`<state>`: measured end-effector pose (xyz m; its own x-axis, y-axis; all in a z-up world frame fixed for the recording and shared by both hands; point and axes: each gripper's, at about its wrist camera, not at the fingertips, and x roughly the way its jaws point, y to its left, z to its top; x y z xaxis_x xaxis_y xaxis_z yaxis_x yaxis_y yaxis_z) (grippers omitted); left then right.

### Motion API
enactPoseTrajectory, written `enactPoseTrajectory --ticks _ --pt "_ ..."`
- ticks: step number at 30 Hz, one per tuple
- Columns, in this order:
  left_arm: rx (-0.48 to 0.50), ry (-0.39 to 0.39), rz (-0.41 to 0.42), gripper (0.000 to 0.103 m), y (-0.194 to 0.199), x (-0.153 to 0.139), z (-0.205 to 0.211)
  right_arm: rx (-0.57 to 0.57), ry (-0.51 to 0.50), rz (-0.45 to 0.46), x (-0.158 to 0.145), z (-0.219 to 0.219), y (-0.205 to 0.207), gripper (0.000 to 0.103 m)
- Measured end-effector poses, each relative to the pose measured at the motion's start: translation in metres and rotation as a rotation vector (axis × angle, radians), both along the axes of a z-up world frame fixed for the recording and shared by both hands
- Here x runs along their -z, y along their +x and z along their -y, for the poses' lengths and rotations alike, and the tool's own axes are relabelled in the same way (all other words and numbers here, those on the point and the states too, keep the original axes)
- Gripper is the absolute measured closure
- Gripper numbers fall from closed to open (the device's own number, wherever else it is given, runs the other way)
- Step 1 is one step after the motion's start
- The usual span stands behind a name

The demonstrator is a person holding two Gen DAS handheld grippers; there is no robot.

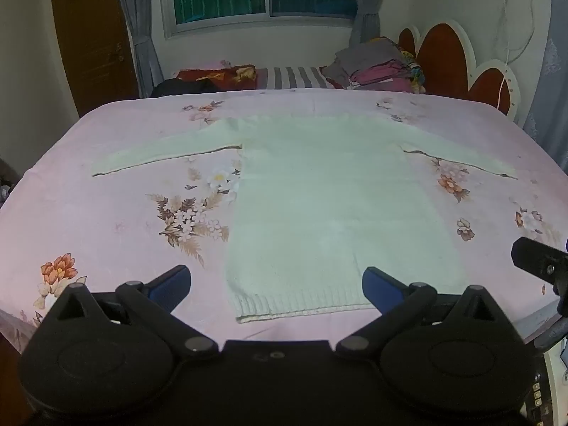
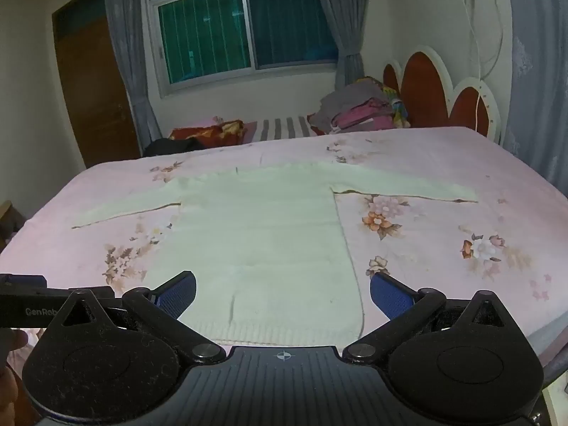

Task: Fold small clothes

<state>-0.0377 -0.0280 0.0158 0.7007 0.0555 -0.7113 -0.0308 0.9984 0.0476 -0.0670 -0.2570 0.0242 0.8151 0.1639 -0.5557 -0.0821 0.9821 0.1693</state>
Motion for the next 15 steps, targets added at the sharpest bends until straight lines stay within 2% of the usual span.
enactPoseTrajectory --ticks 15 --pt "-0.007 -0.001 -0.004 0.000 0.003 0.002 0.002 0.000 0.004 0.003 0.005 -0.001 0.011 0.000"
